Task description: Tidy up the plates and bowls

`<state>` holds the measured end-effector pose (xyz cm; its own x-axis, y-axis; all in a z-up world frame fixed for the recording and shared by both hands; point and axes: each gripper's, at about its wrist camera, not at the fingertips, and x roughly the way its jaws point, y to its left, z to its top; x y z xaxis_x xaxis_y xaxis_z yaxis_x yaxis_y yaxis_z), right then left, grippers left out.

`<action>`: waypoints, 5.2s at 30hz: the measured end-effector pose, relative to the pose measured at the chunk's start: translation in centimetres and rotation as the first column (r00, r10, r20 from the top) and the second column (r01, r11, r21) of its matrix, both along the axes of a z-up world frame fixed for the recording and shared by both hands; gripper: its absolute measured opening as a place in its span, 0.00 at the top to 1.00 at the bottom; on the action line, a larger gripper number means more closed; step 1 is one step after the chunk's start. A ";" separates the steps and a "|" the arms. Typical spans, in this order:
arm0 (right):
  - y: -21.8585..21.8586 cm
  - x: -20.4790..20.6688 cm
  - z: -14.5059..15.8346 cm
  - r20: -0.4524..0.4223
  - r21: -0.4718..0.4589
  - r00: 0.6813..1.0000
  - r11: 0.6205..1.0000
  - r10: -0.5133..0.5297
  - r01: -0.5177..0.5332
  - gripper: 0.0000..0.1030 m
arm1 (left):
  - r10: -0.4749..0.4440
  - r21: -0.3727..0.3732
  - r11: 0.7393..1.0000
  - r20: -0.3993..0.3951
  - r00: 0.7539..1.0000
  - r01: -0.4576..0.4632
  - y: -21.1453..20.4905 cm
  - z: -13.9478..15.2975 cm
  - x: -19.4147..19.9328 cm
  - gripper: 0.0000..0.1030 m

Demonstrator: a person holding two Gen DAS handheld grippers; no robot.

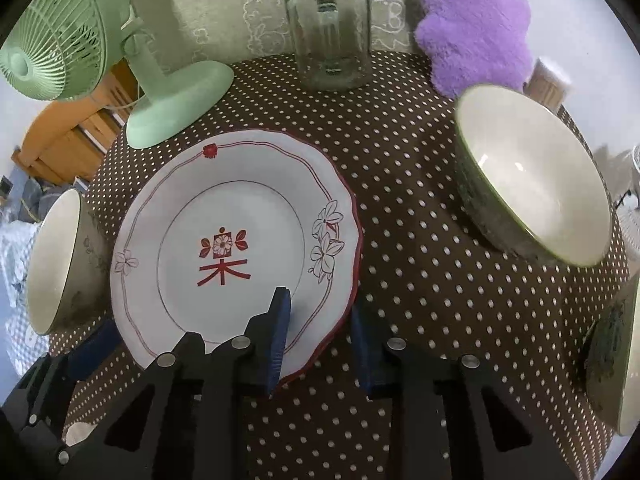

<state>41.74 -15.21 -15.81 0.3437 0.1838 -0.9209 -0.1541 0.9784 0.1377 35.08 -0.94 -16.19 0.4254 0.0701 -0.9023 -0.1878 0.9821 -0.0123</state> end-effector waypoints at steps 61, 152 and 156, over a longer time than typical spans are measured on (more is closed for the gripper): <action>-7.0 -2.6 -0.3 -0.079 -0.054 0.988 0.990 -0.134 0.130 0.52 | -0.223 -0.029 0.974 -0.028 0.974 0.223 -4.3 0.4 -0.4 0.47; 5.3 -19.5 3.5 -0.108 -0.189 0.988 0.978 -0.108 0.087 0.56 | -0.206 0.053 0.977 -0.051 0.977 0.208 5.6 2.1 -17.0 0.47; 5.0 -19.3 3.3 -0.108 -0.204 0.988 0.975 -0.112 0.088 0.58 | -0.209 0.067 0.975 -0.037 0.977 0.211 5.5 2.0 -16.8 0.48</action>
